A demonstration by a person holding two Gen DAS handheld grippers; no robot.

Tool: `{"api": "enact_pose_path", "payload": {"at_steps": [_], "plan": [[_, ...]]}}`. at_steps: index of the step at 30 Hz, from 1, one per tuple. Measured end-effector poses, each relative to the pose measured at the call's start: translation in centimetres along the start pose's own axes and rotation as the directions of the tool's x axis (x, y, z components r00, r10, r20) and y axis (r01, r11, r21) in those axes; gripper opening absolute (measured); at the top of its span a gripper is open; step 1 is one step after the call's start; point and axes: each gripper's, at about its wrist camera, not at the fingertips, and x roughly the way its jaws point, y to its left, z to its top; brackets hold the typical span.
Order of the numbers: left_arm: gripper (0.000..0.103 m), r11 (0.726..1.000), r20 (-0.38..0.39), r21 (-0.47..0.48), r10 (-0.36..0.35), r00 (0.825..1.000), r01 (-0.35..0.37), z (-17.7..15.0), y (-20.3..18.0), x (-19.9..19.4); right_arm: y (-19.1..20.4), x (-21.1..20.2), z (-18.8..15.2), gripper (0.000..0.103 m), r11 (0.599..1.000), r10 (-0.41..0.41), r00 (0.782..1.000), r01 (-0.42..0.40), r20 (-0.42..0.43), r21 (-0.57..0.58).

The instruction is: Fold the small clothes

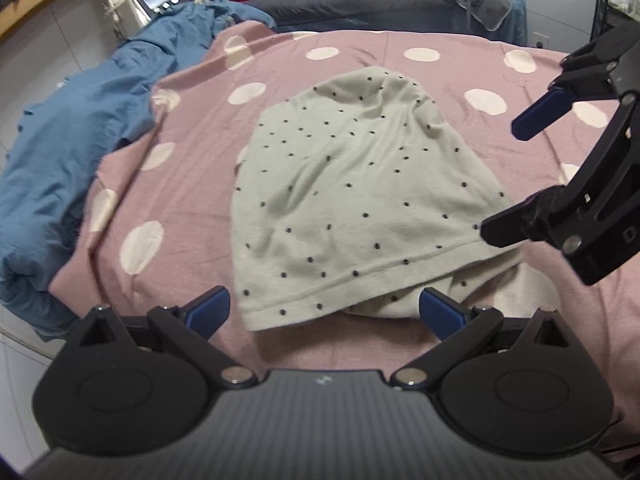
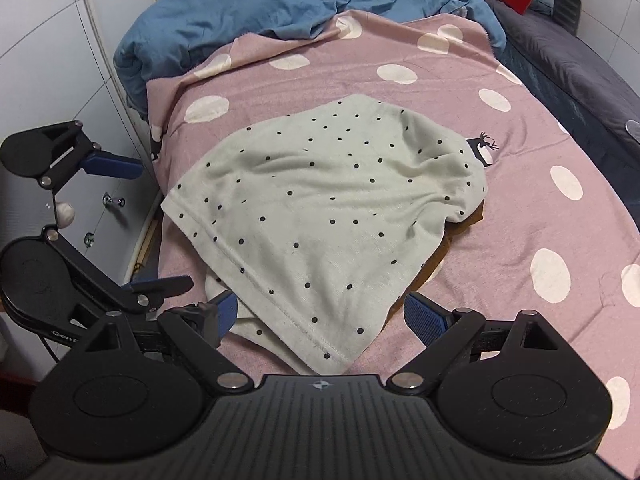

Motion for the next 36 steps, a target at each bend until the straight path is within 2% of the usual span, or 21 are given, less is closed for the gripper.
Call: {"api": "enact_pose_path", "payload": {"at_steps": [2, 5, 12, 21, 28, 36], "plan": [[0.103, 1.0, -0.018, 0.013, -0.019, 1.0, 0.019, 0.1, 0.1, 0.4, 0.3, 0.1, 0.2, 0.103, 1.0, -0.014, 1.0, 0.014, -0.01, -0.026], [0.103, 0.999, -0.028, 0.047, -0.01, 1.0, 0.011, 0.3, -0.1, 0.7, 0.5, 0.2, 0.4, 0.103, 0.998, -0.026, 0.999, 0.025, -0.025, -0.049], [0.103, 0.998, -0.053, 0.055, -0.041, 0.998, 0.044, 0.8, -0.1, 1.5, 0.8, 0.6, 0.5, 0.103, 0.997, -0.039, 0.998, 0.036, -0.051, -0.071], [0.103, 0.991, -0.094, 0.125, -0.033, 0.995, 0.045, 1.6, -0.7, 2.3, 1.0, 1.0, 0.9, 0.103, 0.993, -0.06, 0.994, 0.05, -0.088, -0.111], [0.103, 0.98, -0.131, 0.177, -0.074, 0.989, 0.097, 1.9, -0.7, 3.0, 1.1, 1.1, 1.0, 0.103, 0.99, -0.062, 0.993, 0.049, -0.104, -0.13], [0.103, 0.98, -0.12, 0.183, -0.059, 0.991, 0.081, 2.0, -0.8, 3.1, 1.0, 1.1, 1.1, 0.103, 0.991, -0.06, 0.993, 0.048, -0.101, -0.124]]}}
